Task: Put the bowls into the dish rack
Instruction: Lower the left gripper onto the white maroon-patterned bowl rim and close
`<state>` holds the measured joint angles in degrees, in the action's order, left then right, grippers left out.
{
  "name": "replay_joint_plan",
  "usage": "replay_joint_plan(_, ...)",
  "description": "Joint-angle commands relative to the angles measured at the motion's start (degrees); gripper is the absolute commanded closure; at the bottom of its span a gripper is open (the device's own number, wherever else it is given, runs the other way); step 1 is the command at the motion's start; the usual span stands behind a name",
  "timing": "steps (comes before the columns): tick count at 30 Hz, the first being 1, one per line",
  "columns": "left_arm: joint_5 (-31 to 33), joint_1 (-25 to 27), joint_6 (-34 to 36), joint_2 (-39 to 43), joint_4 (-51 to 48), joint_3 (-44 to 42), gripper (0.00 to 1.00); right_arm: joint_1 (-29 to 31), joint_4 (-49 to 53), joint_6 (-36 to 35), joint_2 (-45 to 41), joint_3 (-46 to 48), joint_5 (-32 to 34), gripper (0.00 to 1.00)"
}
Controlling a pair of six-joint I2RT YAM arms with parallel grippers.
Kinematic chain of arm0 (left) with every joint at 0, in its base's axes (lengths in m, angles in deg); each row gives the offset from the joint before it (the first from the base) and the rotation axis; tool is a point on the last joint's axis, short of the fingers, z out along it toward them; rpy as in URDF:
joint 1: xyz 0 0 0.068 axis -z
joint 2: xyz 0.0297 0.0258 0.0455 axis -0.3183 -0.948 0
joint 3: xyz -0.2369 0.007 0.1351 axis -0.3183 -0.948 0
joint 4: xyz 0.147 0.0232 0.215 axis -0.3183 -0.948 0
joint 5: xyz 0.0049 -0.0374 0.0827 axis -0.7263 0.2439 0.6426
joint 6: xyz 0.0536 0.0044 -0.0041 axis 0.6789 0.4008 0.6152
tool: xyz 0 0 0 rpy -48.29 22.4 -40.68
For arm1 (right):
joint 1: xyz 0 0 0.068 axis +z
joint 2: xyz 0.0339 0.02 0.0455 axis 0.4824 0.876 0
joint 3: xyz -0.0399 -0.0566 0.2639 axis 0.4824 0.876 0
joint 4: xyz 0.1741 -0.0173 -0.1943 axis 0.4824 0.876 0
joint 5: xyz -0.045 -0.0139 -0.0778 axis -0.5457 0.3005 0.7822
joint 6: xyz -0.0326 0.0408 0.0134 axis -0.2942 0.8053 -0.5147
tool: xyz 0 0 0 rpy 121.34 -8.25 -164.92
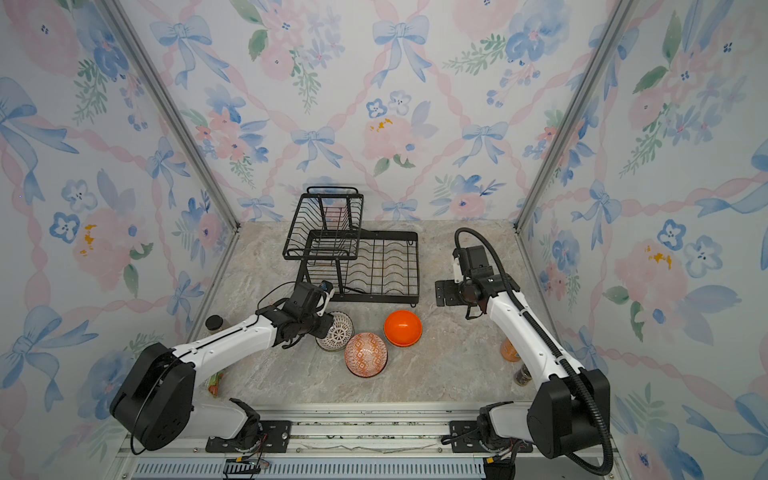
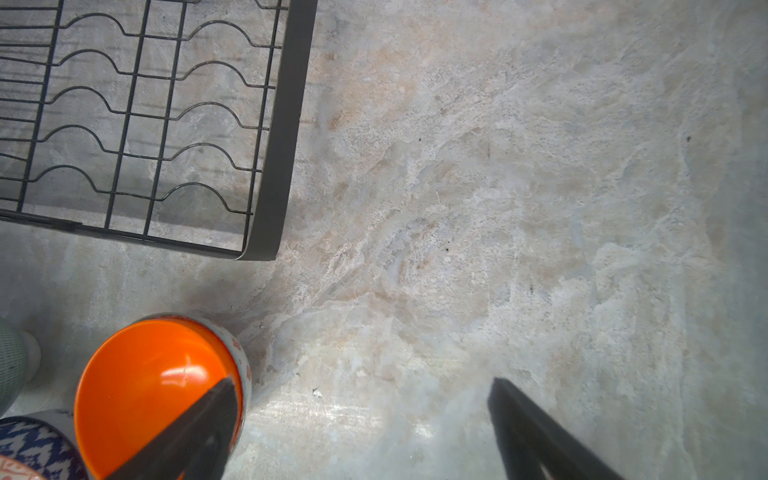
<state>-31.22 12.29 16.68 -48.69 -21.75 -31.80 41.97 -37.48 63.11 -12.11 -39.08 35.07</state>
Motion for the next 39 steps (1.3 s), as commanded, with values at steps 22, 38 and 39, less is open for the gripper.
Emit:
replay_joint_plan(22, -3.30, -1.93, -0.92, 3.53, -0.79, 0.42, 0.71, -0.30, 2.87, 0.01, -0.91, -1.07, -1.12, 0.03)
replay_joint_plan(38, -2.70, -1.94, -0.76, 1.70, -1.21, 0.96, 0.95, -0.32, 2.88, -0.52, -1.21, -0.62, -1.35, 0.03)
replay_joint_plan(39, -2.43, -2.01, -0.74, 1.94, -1.38, 1.01, 0.99, -0.34, 2.80, -0.55, -1.22, -0.60, -1.34, 0.03)
